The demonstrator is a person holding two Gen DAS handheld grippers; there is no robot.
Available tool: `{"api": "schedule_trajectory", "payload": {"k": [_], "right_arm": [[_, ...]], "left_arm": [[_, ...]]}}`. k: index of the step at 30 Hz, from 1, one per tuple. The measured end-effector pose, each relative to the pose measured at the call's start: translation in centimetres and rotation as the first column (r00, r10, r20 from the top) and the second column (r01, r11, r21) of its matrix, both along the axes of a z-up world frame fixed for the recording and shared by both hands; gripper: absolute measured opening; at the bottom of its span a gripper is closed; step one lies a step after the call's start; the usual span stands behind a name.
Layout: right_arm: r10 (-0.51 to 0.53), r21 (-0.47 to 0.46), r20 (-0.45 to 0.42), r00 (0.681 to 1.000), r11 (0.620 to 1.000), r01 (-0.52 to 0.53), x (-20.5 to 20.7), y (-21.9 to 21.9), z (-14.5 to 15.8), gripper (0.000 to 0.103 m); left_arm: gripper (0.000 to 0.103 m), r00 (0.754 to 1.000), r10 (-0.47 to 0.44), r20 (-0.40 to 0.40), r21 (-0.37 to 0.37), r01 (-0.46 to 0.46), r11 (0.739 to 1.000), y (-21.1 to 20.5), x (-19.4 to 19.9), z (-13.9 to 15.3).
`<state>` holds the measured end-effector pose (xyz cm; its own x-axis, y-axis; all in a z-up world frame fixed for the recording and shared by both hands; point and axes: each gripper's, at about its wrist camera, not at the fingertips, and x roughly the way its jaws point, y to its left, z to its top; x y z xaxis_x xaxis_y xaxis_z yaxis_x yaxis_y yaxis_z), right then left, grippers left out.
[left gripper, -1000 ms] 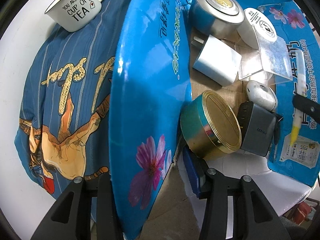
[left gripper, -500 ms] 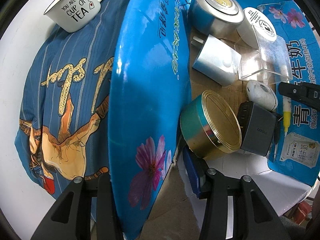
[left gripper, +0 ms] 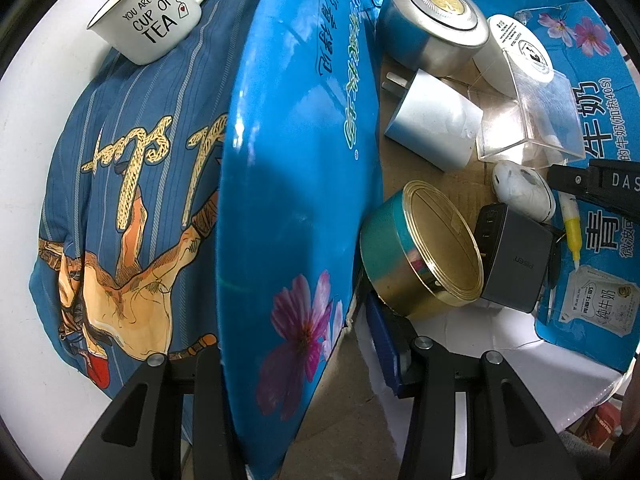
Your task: Organize rigid objects
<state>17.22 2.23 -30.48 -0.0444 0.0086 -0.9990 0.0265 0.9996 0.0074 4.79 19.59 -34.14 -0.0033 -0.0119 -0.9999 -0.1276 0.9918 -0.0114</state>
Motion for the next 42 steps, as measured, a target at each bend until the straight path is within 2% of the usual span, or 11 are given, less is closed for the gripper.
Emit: {"api": "schedule_trajectory", "payload": {"k": [6, 9, 12, 13, 14, 15, 19, 32, 36, 40, 42], "right_arm": [[0.001, 0.013, 0.009, 1.0, 1.0, -0.001, 0.0, 0.7, 0.6, 0.021], [0.013, 0.016, 0.06, 0.998, 1.0, -0.014, -0.3, 0.8, 2.2, 0.03], [0.026, 0.04, 0.09, 0.996, 0.999, -0.029, -0.5, 1.3, 3.7, 0.053], [0.03, 0.036, 0.101, 0.994, 0.999, -0.034, -0.6, 1.5, 4.3, 0.07], [0.03, 0.031, 0.116, 0.993, 0.999, -0.034, -0.7, 1.5, 5.0, 0.096], [0.02, 0.051, 0.14, 0.99, 0.998, -0.028, -0.7, 1.3, 5.8, 0.1], [0.008, 0.02, 0.191, 0.982, 1.0, -0.012, -0.6, 0.1, 7.7, 0.101], [-0.021, 0.068, 0.178, 0.984, 0.998, 0.009, -2.1, -2.0, 9.8, 0.101], [-0.041, 0.084, 0.172, 0.984, 0.996, 0.027, -2.3, -3.2, 10.4, 0.101], [-0.052, 0.117, 0.178, 0.983, 0.993, 0.032, -2.7, -4.6, 12.0, 0.101], [-0.049, 0.128, 0.189, 0.981, 0.991, 0.025, -3.2, -5.2, 13.2, 0.101]], "left_arm": [[0.043, 1.0, -0.001, 0.0, 0.0, 0.001, 1.0, 0.0, 0.0, 0.0], [0.043, 1.0, -0.001, 0.0, 0.0, 0.001, 1.0, 0.0, 0.0, 0.0], [0.043, 1.0, -0.001, 0.0, 0.0, 0.001, 1.0, 0.0, 0.0, 0.0], [0.043, 1.0, -0.001, -0.001, 0.0, 0.001, 1.0, 0.0, 0.0, 0.0], [0.043, 1.0, 0.0, -0.001, -0.001, 0.0, 1.0, 0.0, 0.0, 0.0], [0.043, 1.0, 0.002, -0.001, -0.002, -0.002, 1.0, 0.0, -0.1, 0.0], [0.043, 1.0, 0.0, 0.0, -0.001, 0.0, 1.0, -0.1, 0.0, -0.1], [0.043, 1.0, -0.001, -0.005, -0.001, 0.001, 1.0, -0.3, 0.3, 0.0], [0.043, 0.999, 0.003, -0.038, 0.032, -0.002, 0.999, -0.7, 0.5, 0.5], [0.054, 1.0, -0.001, -0.004, 0.071, 0.001, 0.997, -1.4, 0.1, 3.1], [0.071, 0.999, 0.024, 0.032, 0.082, -0.027, 0.996, -1.4, -0.1, 4.8]]}}
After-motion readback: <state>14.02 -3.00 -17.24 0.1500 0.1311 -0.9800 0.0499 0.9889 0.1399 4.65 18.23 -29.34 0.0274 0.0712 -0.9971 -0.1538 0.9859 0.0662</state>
